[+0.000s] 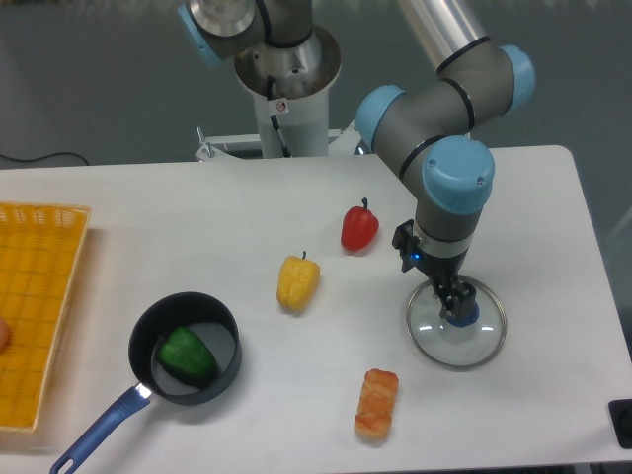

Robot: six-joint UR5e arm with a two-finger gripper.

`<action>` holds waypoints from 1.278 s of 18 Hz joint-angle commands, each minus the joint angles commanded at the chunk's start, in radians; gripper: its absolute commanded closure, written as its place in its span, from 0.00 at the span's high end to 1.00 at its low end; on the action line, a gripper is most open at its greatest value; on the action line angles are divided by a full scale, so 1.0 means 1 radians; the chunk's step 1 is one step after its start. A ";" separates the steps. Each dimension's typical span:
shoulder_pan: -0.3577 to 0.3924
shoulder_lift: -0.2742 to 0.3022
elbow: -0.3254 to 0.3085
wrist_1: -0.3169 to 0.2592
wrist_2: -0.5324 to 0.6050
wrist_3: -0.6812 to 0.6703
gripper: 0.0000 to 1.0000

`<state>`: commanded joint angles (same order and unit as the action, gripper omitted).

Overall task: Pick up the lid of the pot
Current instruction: 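Move the open gripper over the blue knob of the glass lid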

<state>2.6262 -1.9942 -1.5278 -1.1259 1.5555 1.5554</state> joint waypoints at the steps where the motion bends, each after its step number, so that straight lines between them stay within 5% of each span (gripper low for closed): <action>1: 0.000 -0.002 0.002 0.002 0.002 0.008 1.00; 13: 0.038 -0.020 -0.066 0.086 0.003 0.011 1.00; 23: 0.074 -0.041 -0.038 0.109 -0.029 -0.094 1.00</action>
<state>2.6998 -2.0355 -1.5662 -1.0170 1.5265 1.4619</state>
